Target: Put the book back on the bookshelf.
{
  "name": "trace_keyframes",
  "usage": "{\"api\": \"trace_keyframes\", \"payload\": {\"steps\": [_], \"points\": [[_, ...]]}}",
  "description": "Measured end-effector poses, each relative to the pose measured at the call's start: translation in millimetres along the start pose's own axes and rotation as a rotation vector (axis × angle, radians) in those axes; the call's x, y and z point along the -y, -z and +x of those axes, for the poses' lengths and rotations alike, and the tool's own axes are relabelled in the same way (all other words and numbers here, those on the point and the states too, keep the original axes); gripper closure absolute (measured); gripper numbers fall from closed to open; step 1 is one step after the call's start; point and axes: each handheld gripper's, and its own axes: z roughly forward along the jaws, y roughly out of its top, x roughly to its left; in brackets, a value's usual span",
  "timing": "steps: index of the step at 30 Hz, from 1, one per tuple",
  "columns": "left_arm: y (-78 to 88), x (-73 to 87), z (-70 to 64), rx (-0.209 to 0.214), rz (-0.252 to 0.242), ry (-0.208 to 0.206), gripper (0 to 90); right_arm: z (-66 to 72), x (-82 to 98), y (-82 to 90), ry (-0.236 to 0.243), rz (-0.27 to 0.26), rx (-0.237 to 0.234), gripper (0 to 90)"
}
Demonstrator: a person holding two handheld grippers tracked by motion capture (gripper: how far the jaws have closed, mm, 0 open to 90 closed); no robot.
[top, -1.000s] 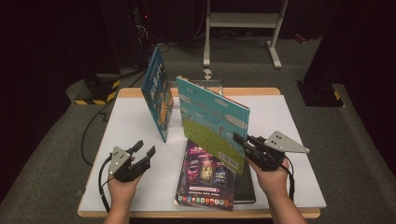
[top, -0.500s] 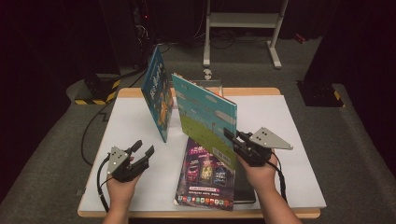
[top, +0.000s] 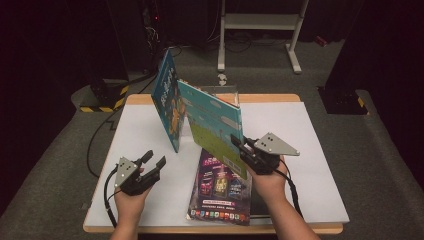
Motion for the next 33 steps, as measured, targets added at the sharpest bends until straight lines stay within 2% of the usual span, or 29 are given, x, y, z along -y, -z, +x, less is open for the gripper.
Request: {"api": "trace_keyframes", "payload": {"steps": [8, 17, 21, 27, 30, 33], "points": [[1.4, -3.4, -7.3, 0.026, -0.007, 0.002, 44.5, 6.6, -4.9, -5.3, 0.006, 0.028, 0.003, 80.5], [0.0, -6.4, -13.2, 0.046, -0.006, -0.002, 46.0, 15.7, -5.7, -4.5, -0.024, 0.045, 0.014, 80.3], [-5.7, -11.0, -27.2, 0.079, -0.016, -0.01, 47.0, 20.4, -5.3, -3.8, -0.019, 0.048, 0.017, 80.2], [-16.5, -8.5, -46.5, 0.122, 0.005, -0.01, 47.3, 29.3, -3.4, -2.3, -0.01, 0.048, 0.027, 79.9], [-28.4, -8.0, -61.4, 0.153, 0.023, -0.043, 49.8, 32.3, -1.7, -1.7, -0.006, 0.04, 0.028, 79.7], [-43.5, -9.5, -74.5, 0.171, 0.031, -0.049, 49.8, 34.8, -1.1, -1.7, -0.004, 0.038, 0.031, 79.6]]}}
